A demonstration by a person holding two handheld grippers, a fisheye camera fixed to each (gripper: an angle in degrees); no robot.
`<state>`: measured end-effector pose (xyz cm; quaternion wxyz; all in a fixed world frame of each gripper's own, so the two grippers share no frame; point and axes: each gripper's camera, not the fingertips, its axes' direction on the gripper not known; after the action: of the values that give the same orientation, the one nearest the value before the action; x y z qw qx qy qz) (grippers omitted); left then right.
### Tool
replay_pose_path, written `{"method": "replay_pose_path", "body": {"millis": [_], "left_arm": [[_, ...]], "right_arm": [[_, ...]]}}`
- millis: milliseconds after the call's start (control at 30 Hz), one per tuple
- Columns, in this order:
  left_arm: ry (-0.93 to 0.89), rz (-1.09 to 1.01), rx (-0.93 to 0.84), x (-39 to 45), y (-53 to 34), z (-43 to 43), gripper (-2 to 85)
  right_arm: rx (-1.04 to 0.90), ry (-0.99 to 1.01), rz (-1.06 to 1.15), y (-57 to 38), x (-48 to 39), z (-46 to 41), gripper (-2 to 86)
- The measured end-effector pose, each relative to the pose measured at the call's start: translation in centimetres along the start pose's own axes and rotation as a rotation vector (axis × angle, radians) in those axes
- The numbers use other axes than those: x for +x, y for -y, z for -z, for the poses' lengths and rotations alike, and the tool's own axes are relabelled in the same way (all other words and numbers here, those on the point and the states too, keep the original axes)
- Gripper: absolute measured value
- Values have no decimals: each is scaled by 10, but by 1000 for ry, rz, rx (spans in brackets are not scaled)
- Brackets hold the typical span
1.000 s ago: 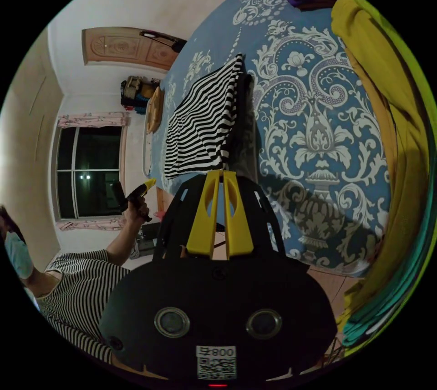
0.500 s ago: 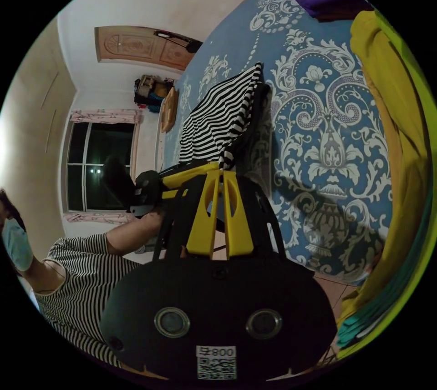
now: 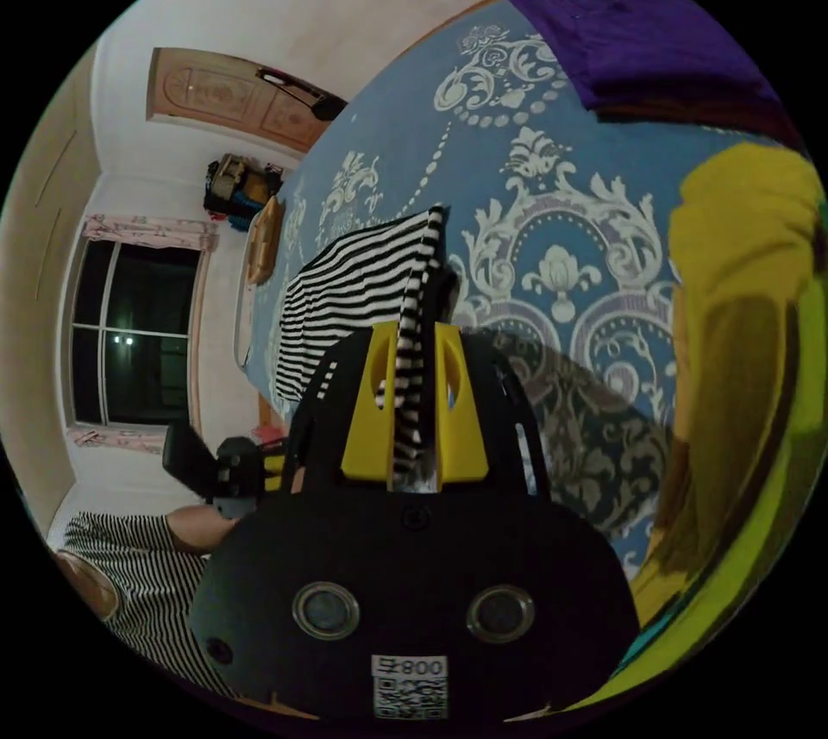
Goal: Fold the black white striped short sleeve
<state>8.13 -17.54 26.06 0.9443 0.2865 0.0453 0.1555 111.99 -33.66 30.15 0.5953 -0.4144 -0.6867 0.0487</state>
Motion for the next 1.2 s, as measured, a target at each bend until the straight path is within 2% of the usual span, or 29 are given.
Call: {"method": "replay_pose_path", "body": {"millis": [267,567,967,1200], "left_arm": [[-27,0,-8,1,6,-23,10],[-66,17,-6,-14,6,-19,11],[-139,63,46,-55,-11,51,11],[-274,137,117,-104,-35,120,9]], "right_arm": [[-52,-133,-18,59,-24,-53,80],[-60,-148,-19,87,-46,-89,39],[-14,-86,-38,121,-83,-127,21],[17,-51,-60,137,-110,-160,20]]}}
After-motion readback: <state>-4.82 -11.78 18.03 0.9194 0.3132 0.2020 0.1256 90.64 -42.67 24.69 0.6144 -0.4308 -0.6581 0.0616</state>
